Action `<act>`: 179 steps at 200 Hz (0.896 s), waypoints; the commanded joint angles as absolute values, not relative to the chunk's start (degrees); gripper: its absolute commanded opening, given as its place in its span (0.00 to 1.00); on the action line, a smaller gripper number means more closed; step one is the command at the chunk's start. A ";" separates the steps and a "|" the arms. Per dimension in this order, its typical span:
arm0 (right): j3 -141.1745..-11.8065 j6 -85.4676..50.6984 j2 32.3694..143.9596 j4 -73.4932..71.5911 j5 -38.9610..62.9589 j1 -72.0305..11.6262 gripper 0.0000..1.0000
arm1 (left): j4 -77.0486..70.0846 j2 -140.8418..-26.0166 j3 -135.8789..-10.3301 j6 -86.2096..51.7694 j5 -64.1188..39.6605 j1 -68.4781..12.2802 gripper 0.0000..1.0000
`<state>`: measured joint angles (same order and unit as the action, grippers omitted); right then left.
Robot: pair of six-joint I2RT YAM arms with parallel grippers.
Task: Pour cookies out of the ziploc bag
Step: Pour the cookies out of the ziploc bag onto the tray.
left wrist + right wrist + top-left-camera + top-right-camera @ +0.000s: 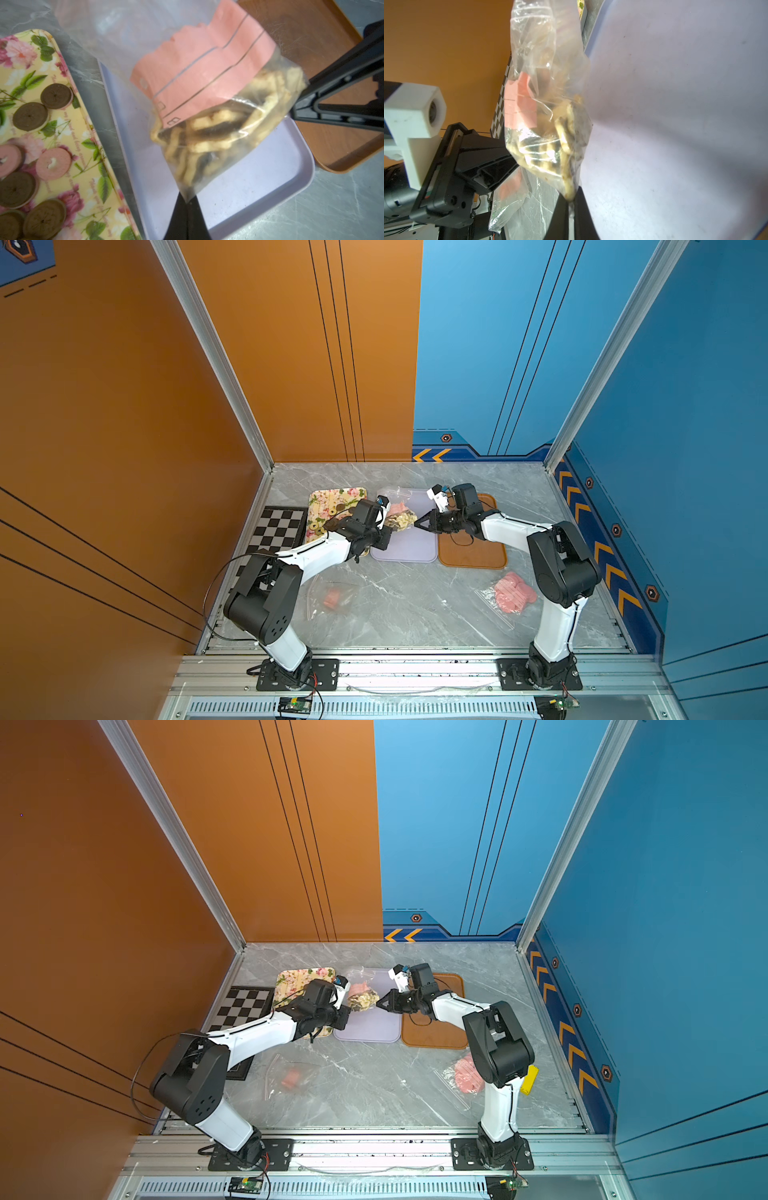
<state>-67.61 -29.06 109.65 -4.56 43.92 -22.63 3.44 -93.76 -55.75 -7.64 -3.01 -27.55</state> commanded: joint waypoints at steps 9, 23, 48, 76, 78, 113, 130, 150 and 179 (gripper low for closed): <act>-71.06 -30.98 111.66 -0.79 45.49 -20.86 0.00 | 9.38 -93.92 -57.35 -8.10 0.65 -27.01 0.00; -71.74 -31.65 112.30 -0.27 46.75 -20.25 0.00 | 9.40 -94.60 -57.72 -8.01 0.96 -26.99 0.00; -72.63 -32.18 112.23 1.94 48.40 -19.52 0.00 | 9.78 -96.16 -58.62 -7.80 1.41 -26.68 0.00; -74.25 -27.47 111.98 9.12 42.16 -19.93 0.00 | 10.28 -96.79 -60.77 -7.72 0.69 -26.41 0.00; -74.33 -27.26 111.98 9.51 41.76 -19.95 0.00 | 10.28 -96.77 -60.81 -7.73 0.57 -26.38 0.00; -74.77 -27.43 112.24 9.15 44.74 -21.13 0.00 | 10.28 -96.25 -61.84 -9.96 -6.75 -25.51 0.00; -70.90 -34.39 111.65 -1.39 50.91 -21.36 0.00 | 10.28 -95.67 -62.38 -10.17 -8.55 -25.96 0.00; -68.03 -38.41 111.62 -7.40 52.94 -21.35 0.00 | 11.71 -96.12 -63.29 -9.70 -8.29 -26.10 0.00; -68.49 -38.83 111.88 -6.19 53.19 -20.85 0.01 | 12.45 -97.29 -62.78 -9.40 -5.67 -26.10 0.00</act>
<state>-68.79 -36.05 112.22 -2.09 50.70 -21.34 10.35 -96.38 -61.76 -9.10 -6.68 -26.30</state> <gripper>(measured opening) 0.065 0.043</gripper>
